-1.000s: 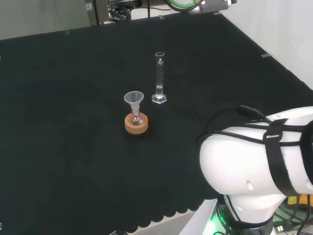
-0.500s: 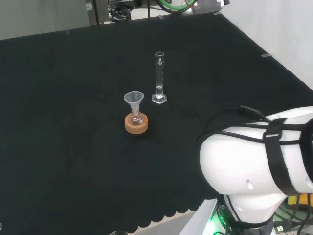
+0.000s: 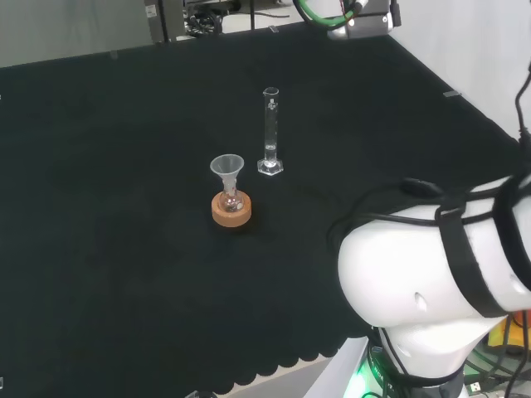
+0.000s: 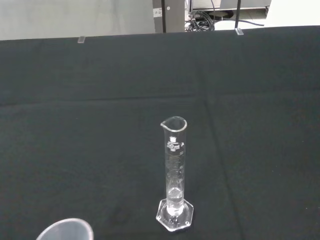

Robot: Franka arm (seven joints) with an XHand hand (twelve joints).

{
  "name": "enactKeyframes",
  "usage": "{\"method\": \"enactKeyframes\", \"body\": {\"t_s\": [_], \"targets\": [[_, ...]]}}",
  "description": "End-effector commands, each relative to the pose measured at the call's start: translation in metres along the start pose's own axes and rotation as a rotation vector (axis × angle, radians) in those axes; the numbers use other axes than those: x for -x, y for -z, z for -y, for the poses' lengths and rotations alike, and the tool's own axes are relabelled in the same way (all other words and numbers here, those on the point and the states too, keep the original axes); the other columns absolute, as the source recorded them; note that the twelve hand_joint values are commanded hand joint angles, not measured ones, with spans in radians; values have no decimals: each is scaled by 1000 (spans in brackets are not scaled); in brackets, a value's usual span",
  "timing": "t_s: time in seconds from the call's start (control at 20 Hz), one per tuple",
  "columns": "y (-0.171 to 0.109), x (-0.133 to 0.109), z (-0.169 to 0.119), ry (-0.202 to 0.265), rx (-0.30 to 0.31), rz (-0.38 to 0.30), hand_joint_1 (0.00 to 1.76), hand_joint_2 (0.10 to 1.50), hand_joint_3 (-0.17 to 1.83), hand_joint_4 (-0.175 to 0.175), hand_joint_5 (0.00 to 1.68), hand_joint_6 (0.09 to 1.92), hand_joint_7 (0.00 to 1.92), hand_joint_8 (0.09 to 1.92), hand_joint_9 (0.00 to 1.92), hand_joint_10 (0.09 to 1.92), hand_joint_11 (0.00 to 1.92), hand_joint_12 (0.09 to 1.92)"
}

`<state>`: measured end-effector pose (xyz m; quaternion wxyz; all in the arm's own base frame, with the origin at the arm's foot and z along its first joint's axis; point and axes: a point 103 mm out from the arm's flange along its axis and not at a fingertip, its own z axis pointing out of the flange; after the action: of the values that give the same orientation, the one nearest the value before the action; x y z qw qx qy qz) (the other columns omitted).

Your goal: Pick up the graduated cylinder.

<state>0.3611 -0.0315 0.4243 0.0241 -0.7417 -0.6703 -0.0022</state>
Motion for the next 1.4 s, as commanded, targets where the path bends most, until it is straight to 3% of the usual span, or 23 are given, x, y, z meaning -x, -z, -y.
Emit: {"method": "enactKeyframes", "body": {"t_s": [0.05,0.45,0.7,1.0,1.4], "targets": [[-68,24,-45,11,-28,-19,246,1199,288,-26,215,87,14,492,177,700,67,1399],[-135,20,-75,55,-49,-27,287,1181,276,-36,240,87,42,531,216,703,88,1396],[-165,24,-79,104,-32,-92,341,1148,263,-40,260,87,86,570,276,708,97,1394],[-191,34,-76,134,-26,-167,425,1090,249,-40,289,87,122,603,321,696,130,1393],[-209,44,-75,133,-21,-220,464,1056,246,-38,296,87,108,606,314,681,146,1386]]}}
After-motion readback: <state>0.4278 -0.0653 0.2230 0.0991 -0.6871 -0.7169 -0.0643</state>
